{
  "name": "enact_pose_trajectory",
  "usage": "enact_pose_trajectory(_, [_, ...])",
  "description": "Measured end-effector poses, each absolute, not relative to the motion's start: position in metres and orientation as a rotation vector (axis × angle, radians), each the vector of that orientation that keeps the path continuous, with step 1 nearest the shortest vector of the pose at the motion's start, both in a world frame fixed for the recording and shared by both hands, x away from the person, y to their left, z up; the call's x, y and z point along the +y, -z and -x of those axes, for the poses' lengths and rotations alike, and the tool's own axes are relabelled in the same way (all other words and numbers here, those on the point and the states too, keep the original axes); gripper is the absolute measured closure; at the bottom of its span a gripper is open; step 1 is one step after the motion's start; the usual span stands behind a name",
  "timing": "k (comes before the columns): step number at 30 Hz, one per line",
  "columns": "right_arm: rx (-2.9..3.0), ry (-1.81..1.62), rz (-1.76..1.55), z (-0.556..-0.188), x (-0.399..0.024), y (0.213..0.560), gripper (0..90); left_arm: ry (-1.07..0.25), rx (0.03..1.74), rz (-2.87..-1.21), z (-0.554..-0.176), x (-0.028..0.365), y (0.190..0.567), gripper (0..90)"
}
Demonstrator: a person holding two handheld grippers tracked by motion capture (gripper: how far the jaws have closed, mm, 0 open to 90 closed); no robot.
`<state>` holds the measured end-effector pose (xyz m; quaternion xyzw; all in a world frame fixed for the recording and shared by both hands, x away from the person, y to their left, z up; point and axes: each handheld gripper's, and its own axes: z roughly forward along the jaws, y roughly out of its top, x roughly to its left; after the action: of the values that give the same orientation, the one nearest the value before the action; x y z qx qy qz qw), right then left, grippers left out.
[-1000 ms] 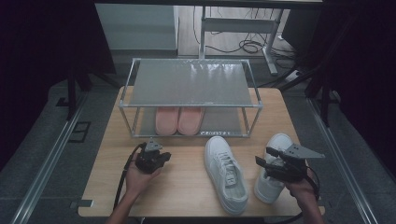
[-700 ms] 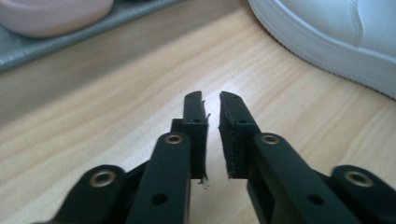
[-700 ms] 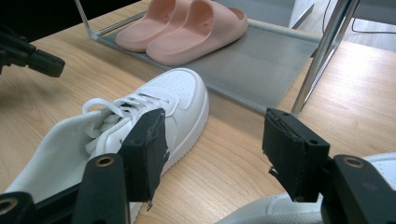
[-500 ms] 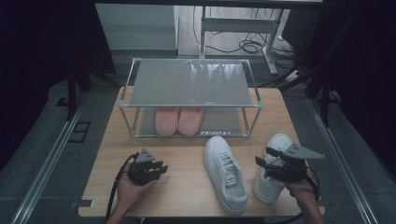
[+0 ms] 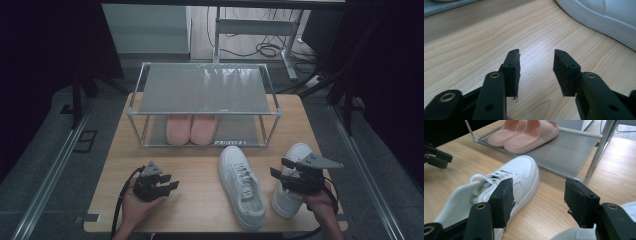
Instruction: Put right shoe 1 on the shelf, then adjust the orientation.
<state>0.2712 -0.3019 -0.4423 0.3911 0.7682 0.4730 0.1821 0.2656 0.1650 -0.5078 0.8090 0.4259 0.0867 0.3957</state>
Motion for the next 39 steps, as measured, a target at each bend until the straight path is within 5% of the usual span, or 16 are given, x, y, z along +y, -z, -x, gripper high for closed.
enact_pose_trajectory(6, [2.174,-1.323,-1.127,-0.272,-0.293,0.435,46.5,-0.219,1.078,-2.009,-0.264,0.172,0.497,53.9])
enact_pose_trajectory(23, [2.352,-1.009,-1.143,-0.317,-0.230,0.424,86.0,-0.201,1.056,-2.012,-0.262,0.173,0.497,51.9])
enact_pose_trajectory(39, [2.505,-0.757,-1.205,-0.348,-0.197,0.453,90.0,-0.204,1.054,-1.995,-0.261,0.175,0.495,52.2])
